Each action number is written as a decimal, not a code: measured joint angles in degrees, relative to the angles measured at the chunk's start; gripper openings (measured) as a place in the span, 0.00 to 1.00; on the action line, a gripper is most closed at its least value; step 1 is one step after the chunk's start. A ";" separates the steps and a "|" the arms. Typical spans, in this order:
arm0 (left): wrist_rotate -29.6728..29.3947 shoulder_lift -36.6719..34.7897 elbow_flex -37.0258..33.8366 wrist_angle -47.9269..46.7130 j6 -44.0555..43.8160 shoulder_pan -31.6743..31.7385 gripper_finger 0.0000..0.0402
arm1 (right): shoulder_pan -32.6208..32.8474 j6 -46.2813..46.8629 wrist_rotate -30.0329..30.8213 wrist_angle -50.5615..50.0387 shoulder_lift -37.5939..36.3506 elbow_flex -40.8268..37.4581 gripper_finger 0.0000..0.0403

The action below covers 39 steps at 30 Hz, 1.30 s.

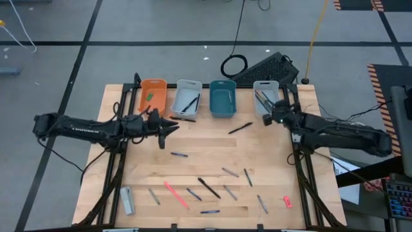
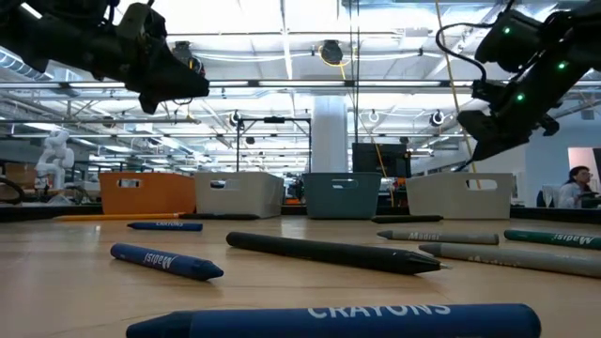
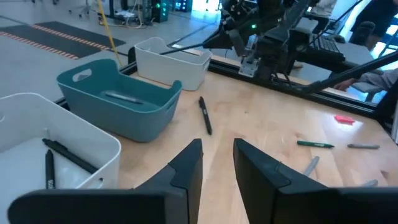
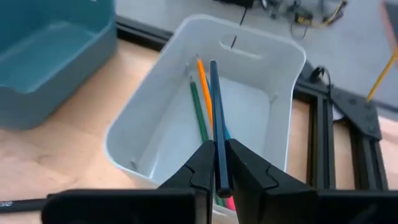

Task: Sort crayons/erasers/pens/pencils in bins
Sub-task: Put the dark blue colored pencil into the right gray bin, then put the blue crayon into the blue bin

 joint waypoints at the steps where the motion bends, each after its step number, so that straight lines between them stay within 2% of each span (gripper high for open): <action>1: 0.36 0.00 0.00 -0.03 0.11 0.44 0.23 | -1.70 -1.03 -1.76 0.18 0.10 0.00 0.07; 10: 2.69 0.02 0.02 -0.23 0.88 2.83 0.23 | -15.69 -13.47 -16.75 9.48 3.46 0.04 0.07; 15: 2.73 0.02 0.02 -0.28 0.92 2.85 0.23 | -20.77 -16.37 -20.39 9.97 5.78 0.04 0.07; 22: 2.73 0.02 0.02 -0.68 0.77 2.85 0.23 | -24.46 -18.91 -24.93 12.72 9.19 0.04 0.08; 35: 2.73 0.04 0.04 -2.50 0.30 2.83 0.23 | -25.29 -18.58 -25.91 12.68 10.58 0.04 0.36; 39: 4.43 0.07 0.09 -5.49 0.14 3.04 0.23 | -25.29 -18.50 -25.91 12.69 9.97 0.04 0.42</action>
